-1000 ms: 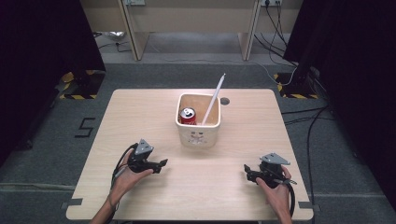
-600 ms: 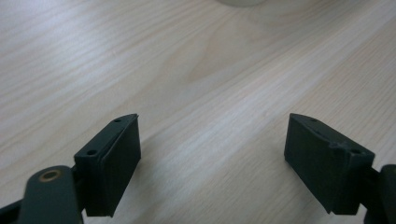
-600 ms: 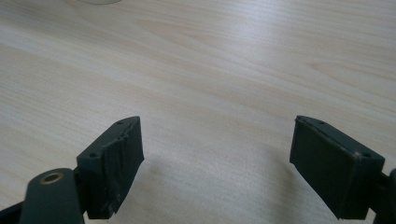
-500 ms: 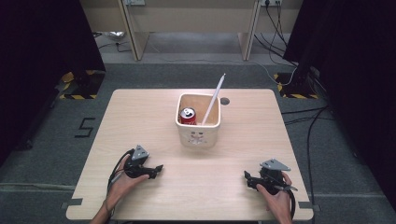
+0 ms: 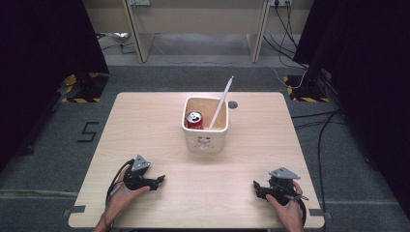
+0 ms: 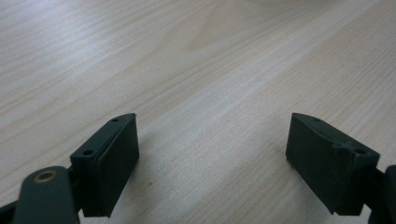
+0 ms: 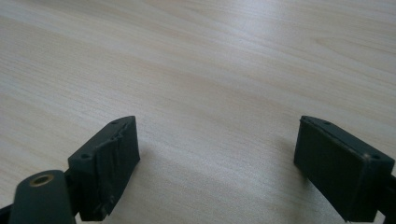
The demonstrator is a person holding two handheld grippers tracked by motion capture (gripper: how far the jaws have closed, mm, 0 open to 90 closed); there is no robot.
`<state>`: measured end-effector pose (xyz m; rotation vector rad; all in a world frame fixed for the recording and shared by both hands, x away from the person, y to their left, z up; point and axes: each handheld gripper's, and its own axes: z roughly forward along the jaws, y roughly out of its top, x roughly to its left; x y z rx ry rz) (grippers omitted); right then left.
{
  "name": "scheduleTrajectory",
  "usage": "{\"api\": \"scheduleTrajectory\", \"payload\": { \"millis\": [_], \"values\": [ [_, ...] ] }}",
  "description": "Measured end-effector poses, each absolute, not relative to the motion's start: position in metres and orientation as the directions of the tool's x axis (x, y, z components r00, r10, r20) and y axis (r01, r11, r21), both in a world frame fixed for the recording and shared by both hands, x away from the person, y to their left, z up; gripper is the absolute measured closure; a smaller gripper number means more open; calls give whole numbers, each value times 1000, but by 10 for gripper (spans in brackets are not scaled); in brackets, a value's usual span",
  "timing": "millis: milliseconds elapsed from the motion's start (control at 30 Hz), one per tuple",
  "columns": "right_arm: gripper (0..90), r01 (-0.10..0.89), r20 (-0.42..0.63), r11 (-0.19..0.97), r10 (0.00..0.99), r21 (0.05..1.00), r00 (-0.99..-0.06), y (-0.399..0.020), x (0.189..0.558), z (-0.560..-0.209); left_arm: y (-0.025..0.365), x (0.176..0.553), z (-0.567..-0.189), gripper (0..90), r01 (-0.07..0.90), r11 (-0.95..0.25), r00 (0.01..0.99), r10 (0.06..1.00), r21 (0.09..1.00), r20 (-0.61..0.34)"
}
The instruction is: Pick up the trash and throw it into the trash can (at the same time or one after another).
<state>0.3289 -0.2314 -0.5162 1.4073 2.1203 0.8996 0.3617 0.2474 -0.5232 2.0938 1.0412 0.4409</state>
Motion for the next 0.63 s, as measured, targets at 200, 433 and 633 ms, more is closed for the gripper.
{"api": "scheduleTrajectory", "payload": {
  "millis": [200,433,633],
  "values": [
    [140,637,-7,271,923,721,-385,-231,329,-516,247,362,-523,160,536,-394,611,792,747,-21],
    [137,638,-9,265,927,723,-375,-231,328,-516,247,362,-523,159,537,-393,610,792,746,-21],
    [132,639,-8,264,927,722,-374,-231,328,-516,247,362,-523,159,537,-393,609,793,747,-21]
  ]
}}
